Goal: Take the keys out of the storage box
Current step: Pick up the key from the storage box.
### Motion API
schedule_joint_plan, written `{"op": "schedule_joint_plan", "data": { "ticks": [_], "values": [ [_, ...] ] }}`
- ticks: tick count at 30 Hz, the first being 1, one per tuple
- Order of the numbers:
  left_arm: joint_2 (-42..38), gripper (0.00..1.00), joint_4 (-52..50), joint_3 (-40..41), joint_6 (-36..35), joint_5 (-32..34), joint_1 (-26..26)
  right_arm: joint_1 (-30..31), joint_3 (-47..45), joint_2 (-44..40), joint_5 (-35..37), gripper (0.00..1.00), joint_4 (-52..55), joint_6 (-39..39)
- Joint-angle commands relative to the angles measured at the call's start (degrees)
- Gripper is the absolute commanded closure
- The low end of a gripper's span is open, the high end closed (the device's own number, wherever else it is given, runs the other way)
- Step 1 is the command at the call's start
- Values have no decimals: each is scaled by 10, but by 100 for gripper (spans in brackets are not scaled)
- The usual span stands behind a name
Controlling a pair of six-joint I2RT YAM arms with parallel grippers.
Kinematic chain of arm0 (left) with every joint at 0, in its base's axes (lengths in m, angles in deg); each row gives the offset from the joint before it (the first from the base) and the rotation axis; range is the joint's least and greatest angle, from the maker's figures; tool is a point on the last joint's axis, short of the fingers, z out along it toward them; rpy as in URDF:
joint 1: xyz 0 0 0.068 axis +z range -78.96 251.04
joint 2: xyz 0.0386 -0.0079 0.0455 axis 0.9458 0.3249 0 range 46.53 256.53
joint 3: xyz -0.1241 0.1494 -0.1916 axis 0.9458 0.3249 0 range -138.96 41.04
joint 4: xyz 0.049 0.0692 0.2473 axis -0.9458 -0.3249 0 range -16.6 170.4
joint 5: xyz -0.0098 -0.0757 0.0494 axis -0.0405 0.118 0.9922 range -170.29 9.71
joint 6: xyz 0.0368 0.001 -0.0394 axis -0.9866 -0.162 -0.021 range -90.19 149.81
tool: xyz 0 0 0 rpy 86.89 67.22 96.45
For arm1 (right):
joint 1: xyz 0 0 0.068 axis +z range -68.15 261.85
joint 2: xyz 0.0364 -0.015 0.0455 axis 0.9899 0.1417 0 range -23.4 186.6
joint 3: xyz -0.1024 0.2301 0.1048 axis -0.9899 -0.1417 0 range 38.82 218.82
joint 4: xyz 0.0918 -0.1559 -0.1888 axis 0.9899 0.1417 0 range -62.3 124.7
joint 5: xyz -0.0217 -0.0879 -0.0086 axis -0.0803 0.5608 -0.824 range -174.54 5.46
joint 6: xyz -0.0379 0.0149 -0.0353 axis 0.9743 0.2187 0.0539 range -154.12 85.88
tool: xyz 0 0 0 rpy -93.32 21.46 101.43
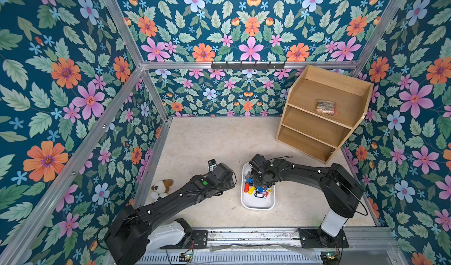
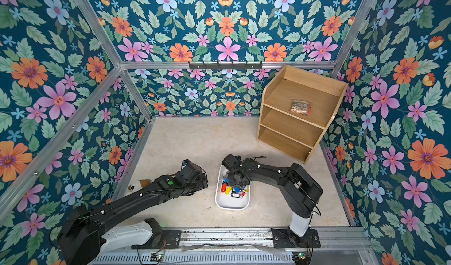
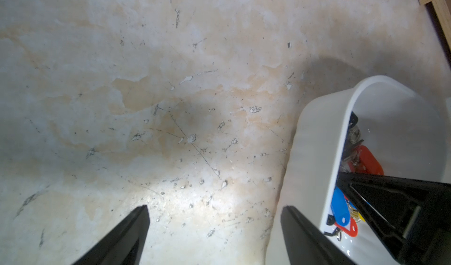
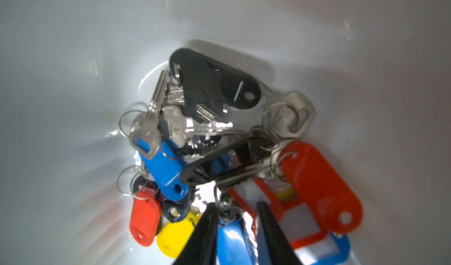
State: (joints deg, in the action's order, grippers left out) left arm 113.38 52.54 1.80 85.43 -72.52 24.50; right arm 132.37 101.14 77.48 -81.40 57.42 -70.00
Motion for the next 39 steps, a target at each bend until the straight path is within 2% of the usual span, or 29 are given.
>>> {"op": "schedule_joint_plan", "data": {
  "ticks": [1,15,20,24,39],
  "values": [
    [3,9,5,-3,1,0,0,0,8,4,0,72,-7,7],
    [22,9,10,-9,-2,-13,1,1,31,24,-9,83,-3,18],
    [30,9,11,-14,-5,-17,1,0,34,31,-11,89,-2,20],
    [31,9,11,-14,-6,-18,0,0,35,31,-7,100,4,19],
    [18,10,10,-6,0,-14,1,0,42,-34,16,100,40,7]
  ]
}}
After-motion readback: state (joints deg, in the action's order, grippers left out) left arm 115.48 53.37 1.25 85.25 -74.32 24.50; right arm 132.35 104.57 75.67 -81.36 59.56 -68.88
